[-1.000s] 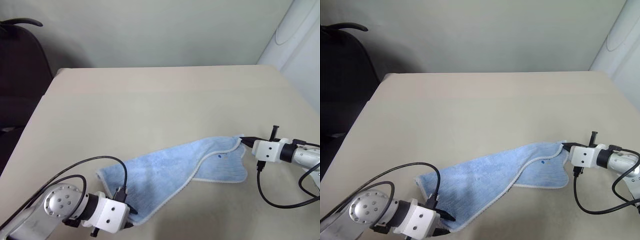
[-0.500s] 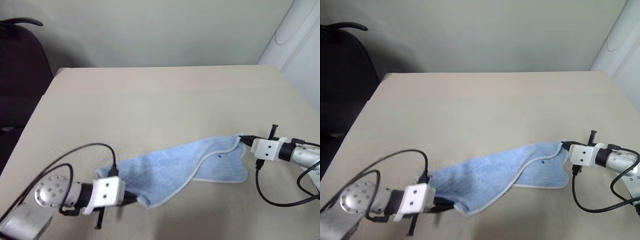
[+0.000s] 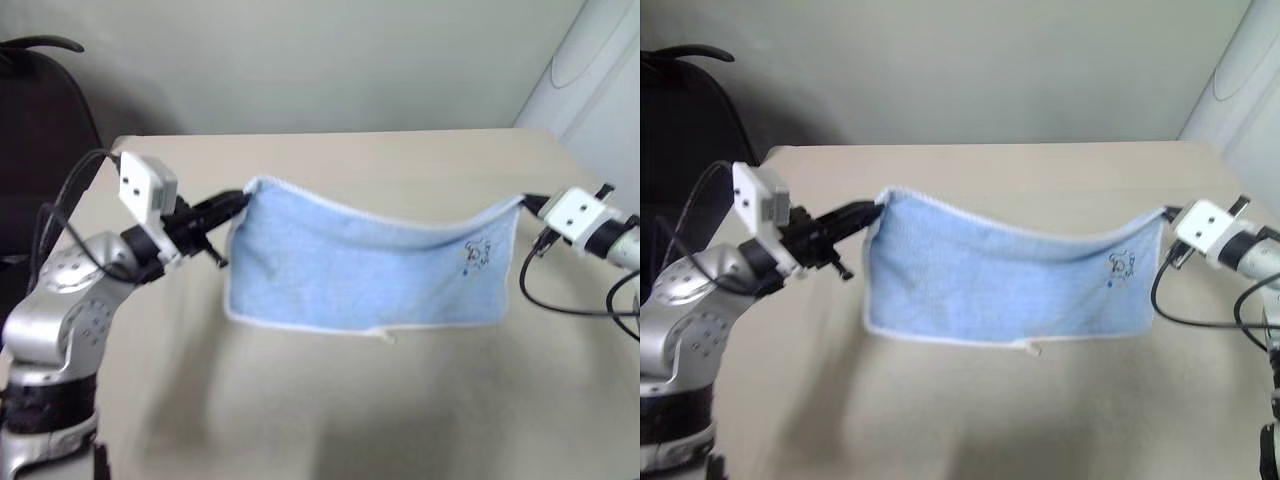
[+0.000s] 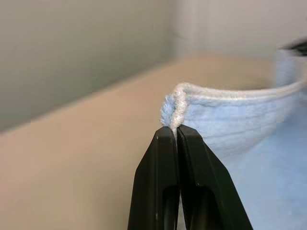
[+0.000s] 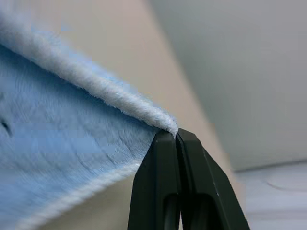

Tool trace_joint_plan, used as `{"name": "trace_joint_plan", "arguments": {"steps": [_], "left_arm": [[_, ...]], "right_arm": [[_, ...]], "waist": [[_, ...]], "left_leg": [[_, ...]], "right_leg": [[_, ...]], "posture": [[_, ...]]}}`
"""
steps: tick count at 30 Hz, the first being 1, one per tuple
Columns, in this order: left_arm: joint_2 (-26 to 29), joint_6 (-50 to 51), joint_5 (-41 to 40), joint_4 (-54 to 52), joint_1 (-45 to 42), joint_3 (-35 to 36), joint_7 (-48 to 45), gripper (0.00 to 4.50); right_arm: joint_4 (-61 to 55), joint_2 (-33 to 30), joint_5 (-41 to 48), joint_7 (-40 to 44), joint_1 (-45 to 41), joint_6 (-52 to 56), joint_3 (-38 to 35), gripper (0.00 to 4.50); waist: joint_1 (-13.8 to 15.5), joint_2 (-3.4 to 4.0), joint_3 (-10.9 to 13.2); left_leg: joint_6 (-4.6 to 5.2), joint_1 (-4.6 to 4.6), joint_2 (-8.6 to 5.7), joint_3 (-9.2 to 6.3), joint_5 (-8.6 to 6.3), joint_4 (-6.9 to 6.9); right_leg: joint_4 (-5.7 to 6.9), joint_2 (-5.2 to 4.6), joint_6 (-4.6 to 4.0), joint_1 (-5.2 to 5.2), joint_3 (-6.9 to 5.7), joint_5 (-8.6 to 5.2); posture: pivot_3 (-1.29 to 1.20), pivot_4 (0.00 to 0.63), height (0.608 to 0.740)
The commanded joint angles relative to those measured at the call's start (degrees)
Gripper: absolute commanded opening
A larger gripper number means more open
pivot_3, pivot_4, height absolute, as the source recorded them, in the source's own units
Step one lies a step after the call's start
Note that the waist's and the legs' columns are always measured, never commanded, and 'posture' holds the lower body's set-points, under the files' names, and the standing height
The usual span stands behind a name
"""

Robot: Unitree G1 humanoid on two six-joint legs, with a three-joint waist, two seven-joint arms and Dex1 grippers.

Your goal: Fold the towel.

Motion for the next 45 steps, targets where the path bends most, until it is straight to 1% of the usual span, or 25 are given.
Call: {"name": "trace_joint_plan", "arguments": {"steps": [1, 2, 5, 7, 8, 10, 12, 14, 17, 20, 22, 24, 26, 29, 32, 34, 38, 42, 45], "left_arm": [[-2.6, -5.8, 4.8, 8.0, -10.4, -1.4, 2.6, 0.03], [-3.3, -7.2, 5.7, 10.6, -13.7, -1.4, 2.7, 0.03], [-3.6, -9.4, 6.4, 14.7, -19.0, -0.4, 1.5, 0.03], [-2.3, -9.9, 6.4, 14.7, -19.1, 0.4, -0.1, 0.03], [-1.3, -9.8, 6.0, 13.4, -17.7, 0.9, -1.4, 0.03], [0.6, -8.0, 3.4, 9.1, -13.1, 2.6, -4.5, 0.03], [2.4, -6.3, 0.7, 3.7, -6.6, 4.1, -7.8, 0.03], [3.8, -4.5, -1.3, -2.0, 1.4, 5.2, -10.3, 0.03], [5.8, -3.2, -0.8, -9.5, 15.0, 5.6, -13.1, 0.03], [7.1, -1.8, -0.9, -15.3, 27.1, 6.3, -15.2, 0.03], [6.8, -1.4, -1.5, -18.1, 33.5, 7.0, -16.1, 0.03], [6.1, -0.2, -2.7, -19.9, 38.4, 8.2, -16.2, 0.03], [5.7, 0.5, -4.1, -21.3, 41.9, 9.7, -16.3, 0.03], [5.1, 0.0, -3.9, -21.5, 45.9, 11.1, -16.4, 0.03], [4.2, 0.4, -5.0, -20.8, 46.3, 11.8, -15.5, 0.03], [3.5, 0.3, -5.5, -19.4, 44.5, 11.8, -14.3, 0.03], [1.1, 0.8, -3.3, -12.5, 35.4, 10.2, -7.4, 0.03], [-1.1, -0.7, 1.3, -3.6, 24.4, 6.6, -2.2, 0.03], [-2.2, -2.8, 5.5, 1.6, 19.4, 3.7, -0.6, 0.03]], "right_arm": [[5.9, -0.6, -1.6, -2.1, -9.2, -1.2, 0.0, 0.0], [7.7, -0.8, -2.0, -2.1, -12.0, -1.7, 0.3, 0.0], [11.4, -1.9, -2.1, -1.2, -17.1, -3.2, 0.6, 0.0], [12.4, -3.0, -1.3, 0.1, -18.3, -3.9, 0.2, 0.0], [12.0, -3.4, -0.1, 1.3, -17.9, -3.8, -0.5, 0.0], [10.1, -4.1, 2.9, 3.9, -15.4, -2.6, -2.1, 0.0], [7.2, -4.6, 5.6, 7.6, -10.9, -1.3, -2.8, 0.0], [2.3, -5.2, 8.0, 12.2, -3.7, -0.9, -2.7, 0.0], [-6.2, -5.8, 12.8, 19.0, 8.3, 3.4, -3.2, 0.0], [-12.7, -7.1, 15.6, 24.3, 18.0, 7.6, -3.5, 0.0], [-14.9, -7.5, 16.3, 26.0, 21.4, 9.5, -3.8, 0.0], [-16.3, -7.9, 17.1, 27.6, 23.5, 10.9, -4.0, 0.0], [-17.1, -8.4, 18.1, 29.5, 24.5, 12.2, -4.3, 0.0], [-16.7, -9.0, 18.2, 30.8, 23.8, 13.1, -4.2, 0.0], [-15.9, -8.8, 17.7, 32.3, 21.8, 13.1, -3.1, 0.0], [-14.4, -7.5, 16.6, 31.8, 18.7, 12.4, -1.9, 0.0], [-5.5, -3.1, 10.5, 25.8, 6.8, 9.8, 1.6, 0.0], [8.8, 1.3, 1.1, 17.2, -5.8, 4.8, 6.6, 0.0], [18.6, 4.1, -3.7, 12.0, -13.0, 1.6, 9.5, 0.0]], "waist": [[0.0, -0.03, 0.0], [-0.1, -0.02, 0.1], [-0.2, -0.03, 0.1], [-0.2, -0.02, 0.1], [-0.1, -0.02, 0.1], [-0.3, -0.02, 0.1], [-0.3, -0.04, 0.1], [-0.2, -0.07, 0.1], [-0.1, -0.13, 0.1], [-0.1, -0.15, 0.1], [-0.2, -0.16, 0.1], [-0.2, -0.17, 0.1], [-0.2, -0.18, 0.1], [-0.2, -0.17, 0.1], [-0.1, -0.17, 0.1], [-0.2, -0.17, 0.1], [-0.4, -0.12, 0.1], [-0.2, -0.08, 0.1], [-0.3, -0.07, 0.1]], "left_leg": [[-0.07, -0.1, 0.0, -0.01, 0.06, -0.02], [-0.44, -0.15, 0.0, -0.01, 0.28, 0.03], [-0.49, -0.33, 0.0, 0.0, 0.35, 0.02], [-0.51, -0.43, -0.01, 0.0, 0.43, -0.01], [-0.52, -0.45, -0.01, 0.0, 0.45, -0.01], [-0.52, -0.44, -0.01, 0.0, 0.46, -0.02], [-0.53, -0.46, -0.01, 0.02, 0.46, -0.03], [-0.62, -0.48, -0.01, -0.01, 0.52, -0.03], [-0.65, -0.47, -0.01, -0.01, 0.53, 0.01], [-0.64, -0.49, -0.02, 0.05, 0.52, -0.02], [-0.61, -0.49, -0.02, 0.07, 0.5, -0.02], [-0.06, -0.32, -0.02, 0.1, 0.19, -0.01], [0.05, -0.05, -0.02, 0.1, 0.09, -0.02], [0.07, 0.03, -0.02, 0.09, -0.02, -0.02], [0.08, 0.04, -0.02, 0.07, -0.03, -0.02], [0.08, 0.04, -0.02, 0.07, -0.03, -0.01], [0.09, 0.2, -0.01, 0.05, -0.03, 0.01], [0.14, 0.32, -0.01, 0.01, -0.06, -0.02], [0.12, 0.16, -0.01, 0.0, -0.04, -0.02]], "right_leg": [[-0.01, 0.0, 0.02, -0.11, 0.0, 0.01], [0.03, 0.0, 0.02, -0.15, 0.0, 0.01], [0.01, 0.0, 0.05, -0.33, 0.04, 0.03], [0.0, -0.01, 0.07, -0.43, 0.04, 0.05], [0.0, -0.01, 0.07, -0.43, 0.04, 0.05], [0.0, -0.01, 0.08, -0.42, 0.05, 0.05], [-0.02, -0.01, 0.08, -0.42, 0.05, 0.04], [-0.04, -0.01, 0.07, -0.4, 0.02, 0.04], [-0.04, 0.0, 0.08, -0.35, 0.01, 0.04], [-0.09, 0.0, 0.11, -0.35, 0.05, 0.02], [-0.08, 0.01, 0.16, -0.35, 0.08, -0.01], [-0.08, 0.02, 0.16, -0.18, 0.11, -0.01], [-0.1, 0.05, 0.14, 0.07, 0.11, -0.04], [-0.1, 0.06, 0.13, 0.15, 0.1, -0.1], [-0.09, 0.07, 0.13, 0.18, 0.09, -0.11], [-0.09, 0.06, 0.13, 0.19, 0.09, -0.1], [0.03, 0.07, 0.13, 0.24, 0.08, -0.1], [0.04, 0.04, 0.11, 0.31, 0.05, -0.09], [0.04, 0.02, 0.08, 0.15, 0.03, -0.06]], "posture": [[0.0, 0.15, 0.74], [0.0, 0.15, 0.74], [0.0, 0.15, 0.74], [0.0, 0.15, 0.74], [0.0, 0.15, 0.74], [0.0, 0.15, 0.74], [0.0, 0.15, 0.74], [0.0, 0.15, 0.74], [0.0, 0.15, 0.74], [0.0, 0.15, 0.74], [0.0, 0.15, 0.74], [0.0, 0.15, 0.74], [0.0, 0.15, 0.74], [0.0, 0.15, 0.74], [0.0, 0.15, 0.74], [0.0, 0.15, 0.74], [0.0, 0.15, 0.74], [0.0, 0.15, 0.74], [0.0, 0.15, 0.74]]}}
